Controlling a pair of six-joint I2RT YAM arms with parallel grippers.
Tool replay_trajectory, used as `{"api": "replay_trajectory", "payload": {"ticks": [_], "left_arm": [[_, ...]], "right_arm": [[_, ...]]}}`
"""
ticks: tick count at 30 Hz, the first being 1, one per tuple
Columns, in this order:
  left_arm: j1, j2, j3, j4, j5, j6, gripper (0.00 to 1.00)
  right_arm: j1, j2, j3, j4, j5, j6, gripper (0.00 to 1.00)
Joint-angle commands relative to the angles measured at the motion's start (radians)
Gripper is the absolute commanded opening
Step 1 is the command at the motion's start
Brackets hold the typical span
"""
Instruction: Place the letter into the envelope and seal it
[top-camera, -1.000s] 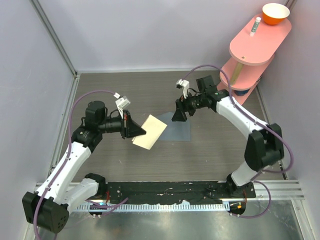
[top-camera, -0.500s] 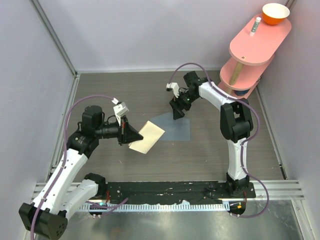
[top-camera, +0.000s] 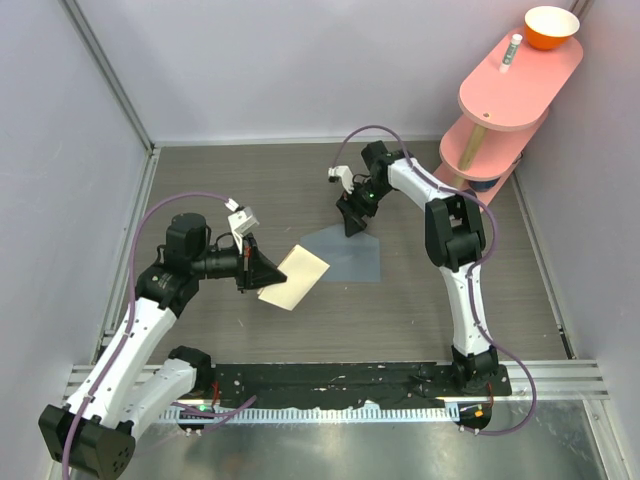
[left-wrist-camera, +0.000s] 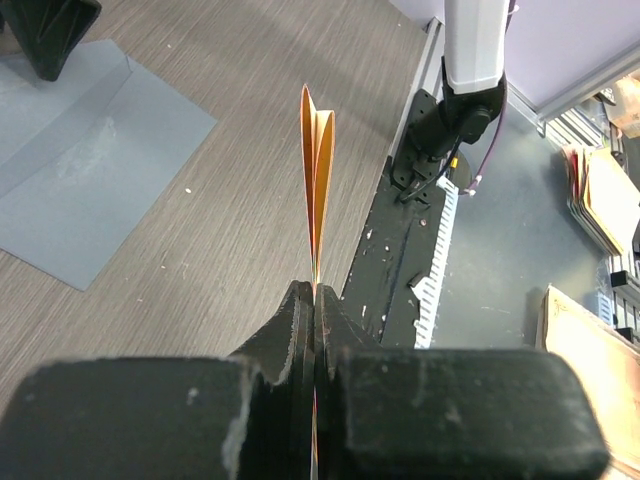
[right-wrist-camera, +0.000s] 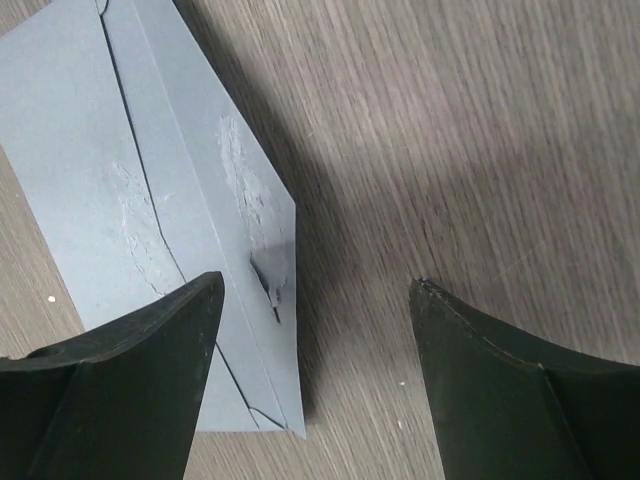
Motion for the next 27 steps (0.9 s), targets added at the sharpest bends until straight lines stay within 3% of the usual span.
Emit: {"api": "replay_trajectory", "payload": {"ticks": [1, 7, 17, 20, 21, 23, 24, 27], "left_arm": [[0.003, -0.015, 0.001, 0.041, 0.035, -0.026, 0.00], [0.005, -0.018, -0.001, 0.047, 0.030, -0.032, 0.00], [0.003, 0.016, -0.007, 0.081, 0.038, -0.018, 0.00], [0.003, 0.033, 0.016, 0.040, 0.030, 0.049, 0.00], [0.003, 0.036, 0.023, 0.018, 0.030, 0.081, 0.00], [0.005, 0.049, 0.063, -0.067, 0.024, 0.222, 0.00], [0.005, 0.054, 0.080, -0.104, 0.015, 0.279, 0.00], [0.003, 0.060, 0.149, -0.232, -0.019, 0.518, 0.00]], "right_arm": [[-0.001, 0.022, 0.074, -0.052, -0.063, -0.039, 0.79], [0.004, 0.113, 0.148, -0.213, -0.189, -0.111, 0.72], [0.010, 0.184, 0.151, -0.327, -0.267, -0.138, 0.63], [0.013, 0.187, 0.150, -0.328, -0.264, -0.130, 0.52], [0.018, 0.184, 0.147, -0.327, -0.264, -0.128, 0.34], [0.022, 0.165, 0.144, -0.332, -0.274, -0.124, 0.09], [0.030, 0.155, 0.138, -0.338, -0.281, -0.118, 0.01], [0.051, 0.083, 0.107, -0.353, -0.345, -0.076, 0.01]]}}
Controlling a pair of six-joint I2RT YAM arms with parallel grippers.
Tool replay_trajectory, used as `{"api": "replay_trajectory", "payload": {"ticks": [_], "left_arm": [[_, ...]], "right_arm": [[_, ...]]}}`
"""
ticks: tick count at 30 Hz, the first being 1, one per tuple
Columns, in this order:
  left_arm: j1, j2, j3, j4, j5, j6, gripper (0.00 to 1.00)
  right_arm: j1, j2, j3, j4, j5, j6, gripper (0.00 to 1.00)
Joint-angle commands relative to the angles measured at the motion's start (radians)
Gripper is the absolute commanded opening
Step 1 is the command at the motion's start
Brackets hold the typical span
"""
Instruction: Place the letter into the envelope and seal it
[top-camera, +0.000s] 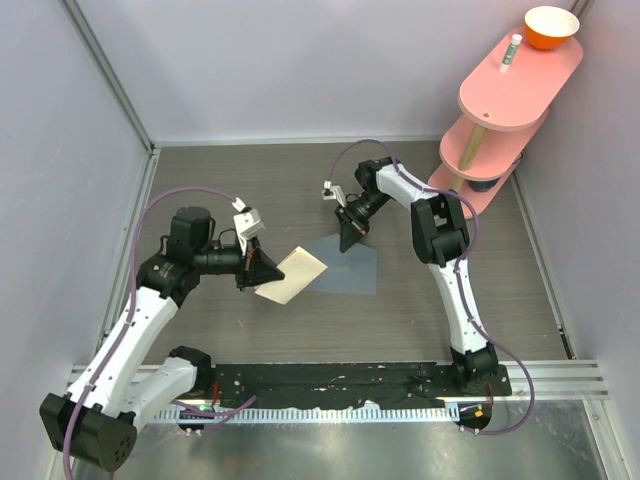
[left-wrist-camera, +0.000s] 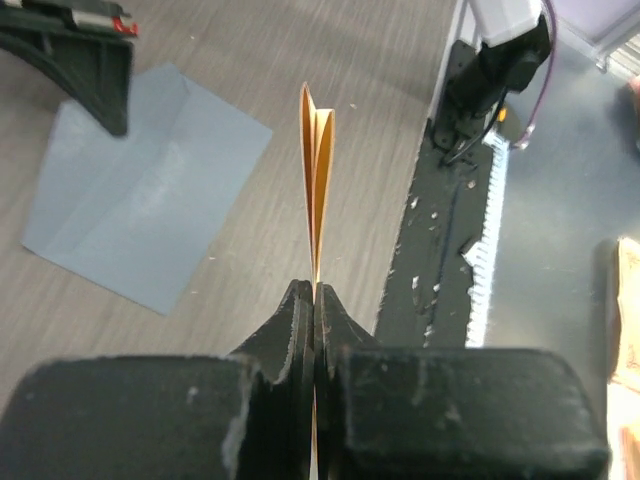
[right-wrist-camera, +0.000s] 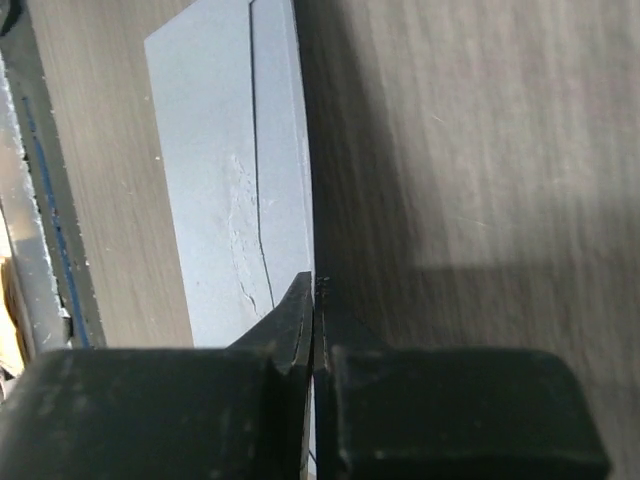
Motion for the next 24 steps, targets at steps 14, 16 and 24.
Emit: {"api": "replay_trajectory", "payload": {"ticks": [14, 16, 24], "left_arm": [[-0.176, 0.134, 0.349, -0.608, -0.354, 1.010, 0.00], [-0.222, 0.151, 0.355, -0.606, -0.422, 0.987, 0.00], [-0.359, 0.201, 0.354, -0.563, -0.622, 0.903, 0.00]], "right_arm": [[0.206, -0.499, -0.445, 0.294, -0.133, 0.652, 0.01], [0.208, -0.542, -0.499, 0.409, -0.110, 0.764, 0.01], [0.266, -0.609, -0.554, 0.514, -0.033, 0.944, 0.01]]}}
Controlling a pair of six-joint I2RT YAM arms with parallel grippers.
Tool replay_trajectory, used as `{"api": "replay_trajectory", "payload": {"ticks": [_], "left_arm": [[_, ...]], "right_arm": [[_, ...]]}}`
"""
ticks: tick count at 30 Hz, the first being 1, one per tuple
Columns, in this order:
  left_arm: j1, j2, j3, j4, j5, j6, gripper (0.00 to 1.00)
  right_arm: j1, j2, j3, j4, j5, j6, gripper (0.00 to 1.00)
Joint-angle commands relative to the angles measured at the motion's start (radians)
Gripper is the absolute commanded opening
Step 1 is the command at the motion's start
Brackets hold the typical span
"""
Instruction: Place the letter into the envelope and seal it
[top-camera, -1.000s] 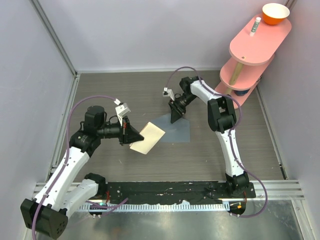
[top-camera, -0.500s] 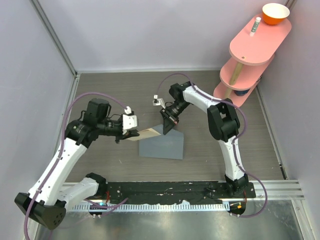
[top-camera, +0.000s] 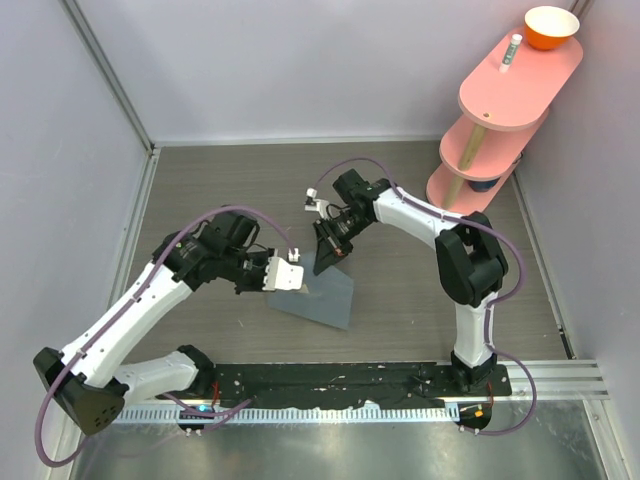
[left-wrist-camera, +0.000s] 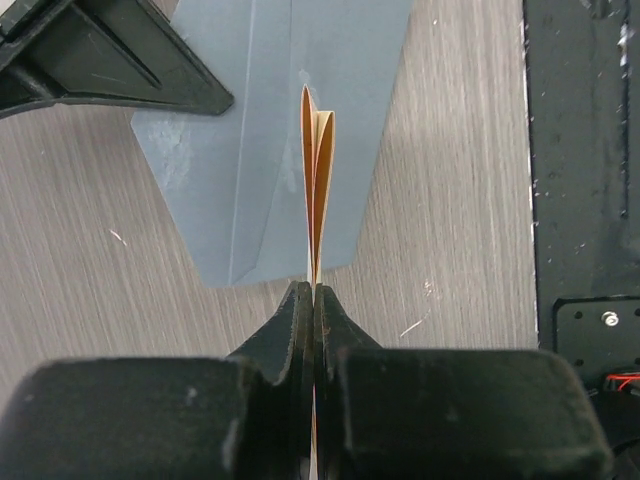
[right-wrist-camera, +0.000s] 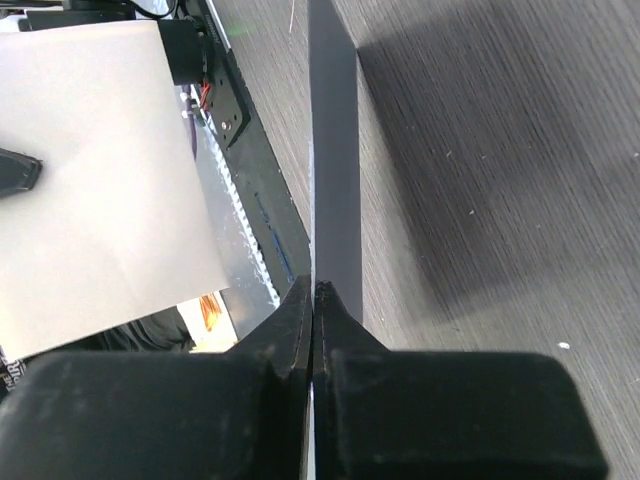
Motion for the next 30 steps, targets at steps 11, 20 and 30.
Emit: {"api": "replay_trajectory", "payload": {"ticks": [11, 20, 30], "left_arm": [[-0.077, 0.067, 0.002, 0.094, -0.282, -0.055, 0.00], [-0.156, 0.079, -0.015, 0.136, -0.282, -0.121, 0.00], [-0.180, 0.087, -0.014, 0.156, -0.280, -0.144, 0.00]], "right_arm": [[0.081, -0.118, -0.030, 0.143, 0.035, 0.184, 0.01], [0.090, -0.124, -0.067, 0.203, -0.009, 0.273, 0.01], [0.090, -0.137, -0.094, 0.215, -0.017, 0.274, 0.01]]}}
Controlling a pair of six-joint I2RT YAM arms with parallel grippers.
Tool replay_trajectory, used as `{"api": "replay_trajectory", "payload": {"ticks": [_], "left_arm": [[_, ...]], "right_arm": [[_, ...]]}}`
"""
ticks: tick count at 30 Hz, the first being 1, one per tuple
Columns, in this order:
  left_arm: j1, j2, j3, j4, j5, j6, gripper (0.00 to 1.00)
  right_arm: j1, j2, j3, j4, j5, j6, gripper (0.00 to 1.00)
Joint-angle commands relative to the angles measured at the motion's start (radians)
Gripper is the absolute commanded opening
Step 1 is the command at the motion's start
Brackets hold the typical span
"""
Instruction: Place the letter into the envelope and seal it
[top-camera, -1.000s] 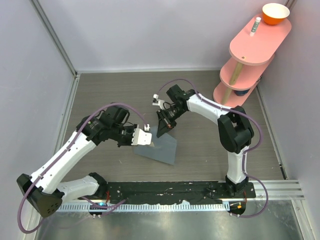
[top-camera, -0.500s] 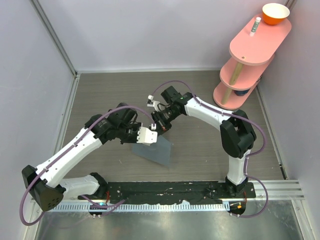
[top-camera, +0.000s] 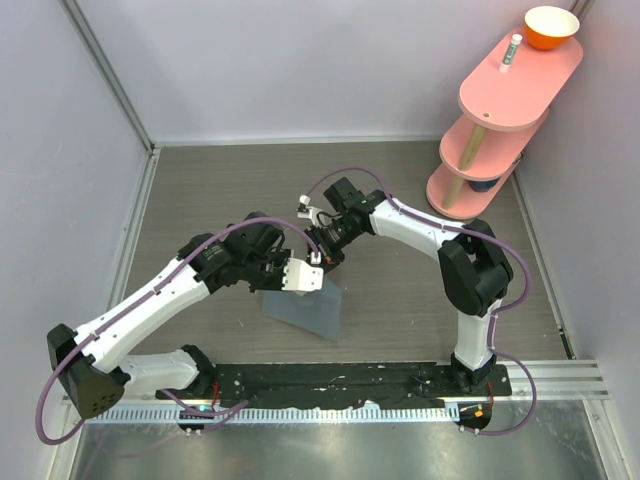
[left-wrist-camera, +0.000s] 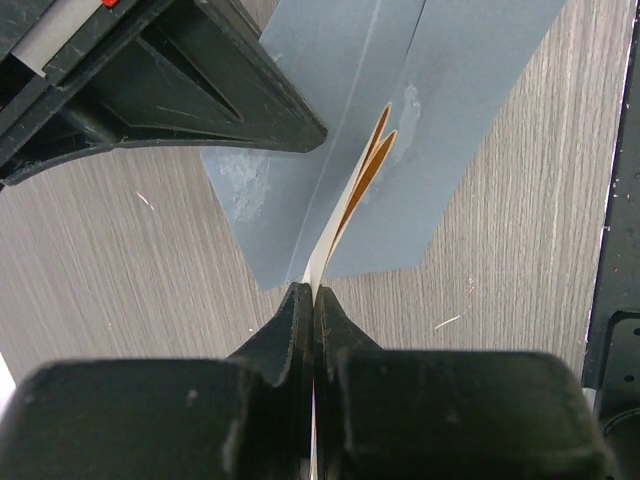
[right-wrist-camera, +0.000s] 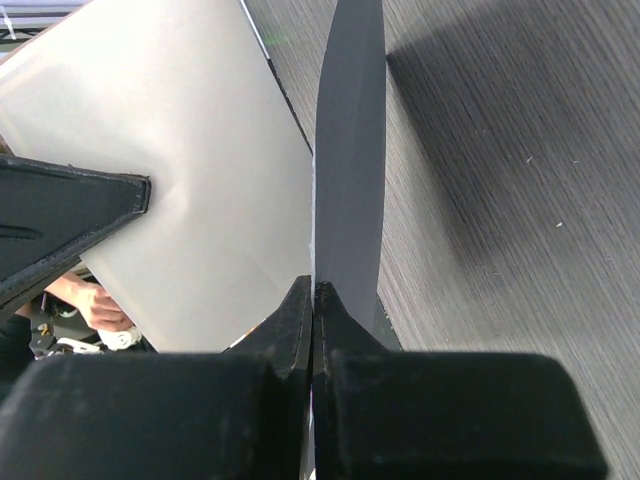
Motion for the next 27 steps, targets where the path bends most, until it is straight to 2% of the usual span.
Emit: {"api": "replay_trajectory", "payload": {"ticks": [1, 9, 27], "left_arm": [[-0.009, 0.004, 0.010, 0.039, 0.015, -0.026, 0.00], [-0.009, -0.033, 0.013, 0.028, -0.005, -0.040, 0.00], [-0.014, 0.027, 0.043, 0.043, 0.121, -0.151, 0.00]], "right_arm": [[0.009, -0.069, -0.007, 0.050, -0.037, 0.015, 0.01], [0.009, -0.084, -0.027, 0.056, -0.022, 0.018, 0.01], [0.004, -0.086, -0.055, 0.123, -0.055, 0.108, 0.01]]}}
